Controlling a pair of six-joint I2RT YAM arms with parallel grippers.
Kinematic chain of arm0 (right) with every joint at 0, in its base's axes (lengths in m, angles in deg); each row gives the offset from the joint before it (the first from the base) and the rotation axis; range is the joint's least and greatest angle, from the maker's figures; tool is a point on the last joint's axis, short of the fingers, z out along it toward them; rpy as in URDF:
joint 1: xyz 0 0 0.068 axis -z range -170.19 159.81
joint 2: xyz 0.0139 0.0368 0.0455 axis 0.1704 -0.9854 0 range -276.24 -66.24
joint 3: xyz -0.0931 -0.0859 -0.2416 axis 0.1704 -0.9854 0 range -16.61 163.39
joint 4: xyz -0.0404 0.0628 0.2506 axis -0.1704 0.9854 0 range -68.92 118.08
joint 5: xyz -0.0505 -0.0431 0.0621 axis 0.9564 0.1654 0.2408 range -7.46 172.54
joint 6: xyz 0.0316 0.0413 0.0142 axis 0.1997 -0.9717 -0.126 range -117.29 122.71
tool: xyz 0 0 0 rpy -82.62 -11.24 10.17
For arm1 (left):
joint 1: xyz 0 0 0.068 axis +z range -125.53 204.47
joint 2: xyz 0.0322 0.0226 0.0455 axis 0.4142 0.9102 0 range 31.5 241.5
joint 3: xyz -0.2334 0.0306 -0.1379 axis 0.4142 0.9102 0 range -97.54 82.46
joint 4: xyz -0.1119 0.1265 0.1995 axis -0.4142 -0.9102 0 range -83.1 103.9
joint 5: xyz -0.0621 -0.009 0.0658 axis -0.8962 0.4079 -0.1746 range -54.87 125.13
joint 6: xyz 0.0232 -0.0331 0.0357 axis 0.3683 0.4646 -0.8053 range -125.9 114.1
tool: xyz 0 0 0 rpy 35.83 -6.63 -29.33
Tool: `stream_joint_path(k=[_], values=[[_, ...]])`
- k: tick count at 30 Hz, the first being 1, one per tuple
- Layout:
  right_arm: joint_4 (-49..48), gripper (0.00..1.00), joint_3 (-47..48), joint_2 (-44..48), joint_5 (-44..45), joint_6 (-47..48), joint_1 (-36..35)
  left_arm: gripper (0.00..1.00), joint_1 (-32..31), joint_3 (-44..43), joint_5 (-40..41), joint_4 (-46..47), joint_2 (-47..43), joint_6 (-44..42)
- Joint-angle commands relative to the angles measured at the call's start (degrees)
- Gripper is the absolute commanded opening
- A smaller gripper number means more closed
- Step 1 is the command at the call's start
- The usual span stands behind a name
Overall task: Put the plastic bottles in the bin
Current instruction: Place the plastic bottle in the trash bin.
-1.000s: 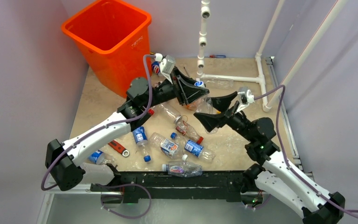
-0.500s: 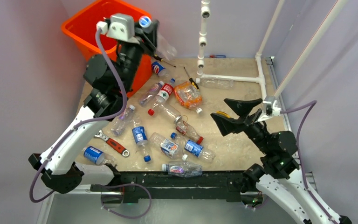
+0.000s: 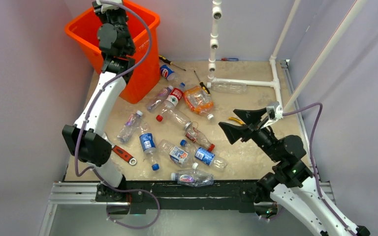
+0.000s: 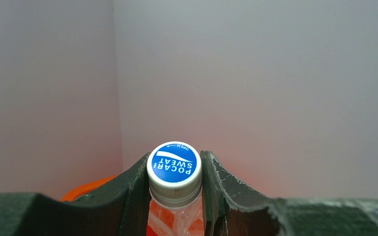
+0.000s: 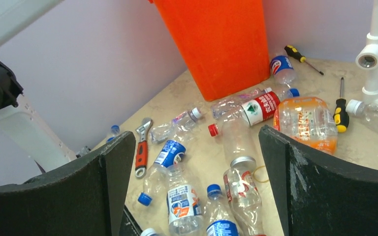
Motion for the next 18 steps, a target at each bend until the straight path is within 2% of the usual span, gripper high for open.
stream_joint_path(k=[1, 8, 12, 14, 17, 18], values=[[-1.13, 0.99, -0.76, 0.12, 0.03, 0.6, -0.31, 0.0, 1.89, 0.71, -0.55, 12.48, 1.05, 0.03], [-1.21, 0.98, -0.14, -3.47, -0.66, 0.82, -0.28, 0.0, 2.24, 2.74, -1.24, 6.63, 5.32, 2.84], [-0.46, 0.98, -0.35, -2.96, 0.03, 0.78, -0.31, 0.0, 2.71, -0.46, -3.2, 0.81, 8.05, 4.1], [-0.17, 0.98, -0.6, -2.35, 0.25, 0.67, -0.29, 0.13, 2.71, -0.57, -3.88, -0.47, 8.06, 5.26], [0.52, 0.99, -0.48, -2.07, 0.89, 0.66, -0.28, 0.54, 2.5, -1.89, -5.11, -3.53, 7.26, 6.74], [0.71, 0.99, -0.33, -2.18, 1.23, 0.66, -0.31, 0.64, 2.34, -2.64, -5.24, -4.63, 6.98, 7.34]])
